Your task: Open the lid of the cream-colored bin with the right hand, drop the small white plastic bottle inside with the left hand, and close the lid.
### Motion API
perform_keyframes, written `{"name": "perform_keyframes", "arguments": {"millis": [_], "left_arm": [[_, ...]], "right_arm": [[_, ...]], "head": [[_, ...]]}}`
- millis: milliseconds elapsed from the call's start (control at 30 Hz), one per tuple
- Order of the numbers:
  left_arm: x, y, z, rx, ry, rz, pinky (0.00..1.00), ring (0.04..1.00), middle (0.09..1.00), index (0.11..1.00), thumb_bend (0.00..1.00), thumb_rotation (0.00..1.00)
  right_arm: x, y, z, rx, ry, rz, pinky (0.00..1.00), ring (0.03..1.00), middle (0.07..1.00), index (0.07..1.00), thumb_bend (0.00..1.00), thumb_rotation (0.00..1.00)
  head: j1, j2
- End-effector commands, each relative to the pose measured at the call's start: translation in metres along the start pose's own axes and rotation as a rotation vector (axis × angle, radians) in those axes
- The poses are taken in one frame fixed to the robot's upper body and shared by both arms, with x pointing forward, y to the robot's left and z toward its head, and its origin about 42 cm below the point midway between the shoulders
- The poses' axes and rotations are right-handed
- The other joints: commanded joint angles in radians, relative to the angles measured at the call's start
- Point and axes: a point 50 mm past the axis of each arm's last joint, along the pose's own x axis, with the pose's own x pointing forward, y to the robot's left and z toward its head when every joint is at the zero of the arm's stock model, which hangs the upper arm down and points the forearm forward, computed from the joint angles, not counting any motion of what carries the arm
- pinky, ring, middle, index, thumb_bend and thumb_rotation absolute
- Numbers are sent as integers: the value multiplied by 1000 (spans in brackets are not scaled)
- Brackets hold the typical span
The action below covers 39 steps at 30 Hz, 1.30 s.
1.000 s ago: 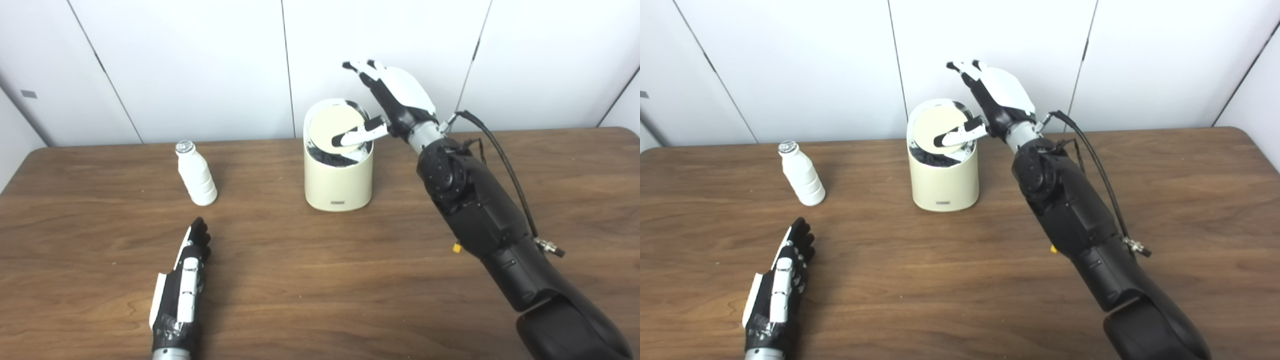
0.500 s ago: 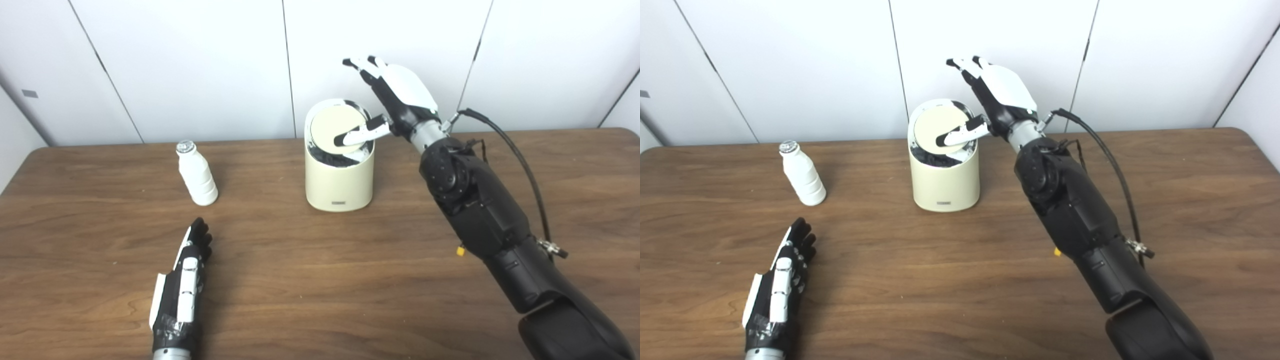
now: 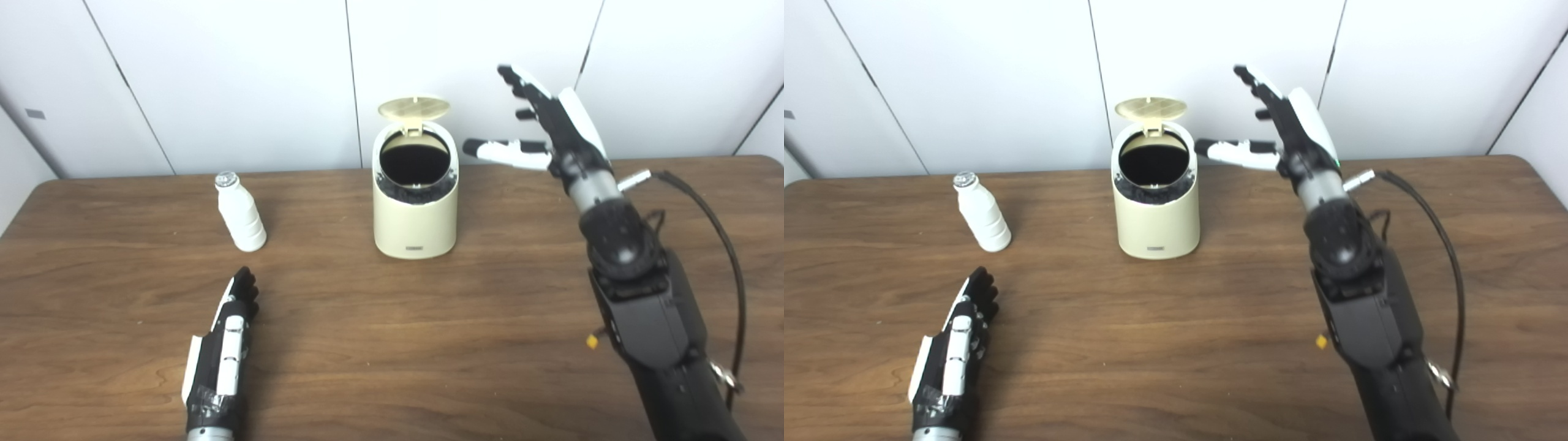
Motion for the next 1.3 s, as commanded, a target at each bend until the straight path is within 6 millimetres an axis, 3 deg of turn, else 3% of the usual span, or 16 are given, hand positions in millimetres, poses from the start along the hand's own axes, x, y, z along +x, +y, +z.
{"name": "perform_keyframes", "arguments": {"millis": [0, 300, 367, 567, 667, 900, 1033, 1267], "left_arm": [[-13, 2, -4, -8, 1, 20, 1000, 984, 978, 976, 350, 854], [-12, 8, -3, -8, -6, 21, 1000, 976, 971, 976, 366, 864], [-11, 10, -3, -4, -10, 22, 1000, 976, 973, 975, 365, 859], [-9, 16, -5, -9, -20, 14, 1000, 980, 978, 980, 392, 840], [-8, 19, -5, -3, -25, 12, 1000, 982, 983, 986, 383, 862], [-7, 20, -4, 0, -23, 19, 1000, 984, 981, 979, 395, 862], [-6, 22, -4, 21, -32, 8, 1000, 979, 977, 979, 374, 877], [-6, 21, -4, 0, -31, 14, 1000, 983, 982, 980, 360, 852]], "right_arm": [[-8, -12, 3, 19, -20, -21, 822, 907, 908, 891, 745, 488], [-83, -9, -42, 241, 108, 26, 871, 915, 929, 919, 618, 677], [-98, -8, -51, 305, 121, 30, 845, 914, 932, 926, 621, 702], [-137, 1, -77, 453, 159, 9, 953, 960, 959, 965, 630, 888], [-144, 7, -85, 540, 150, -12, 993, 974, 970, 977, 629, 938], [-155, 19, -95, 668, 128, -33, 1000, 999, 999, 986, 653, 943], [-160, 25, -97, 696, 122, -39, 1000, 1000, 1000, 999, 646, 996], [-165, 32, -99, 683, 99, -49, 1000, 1000, 1000, 997, 666, 1000]], "head": [[-6, 3], [-9, 9], [-10, 9], [-16, 11], [-21, 12], [-23, 13], [-24, 12], [7, 8]]}}
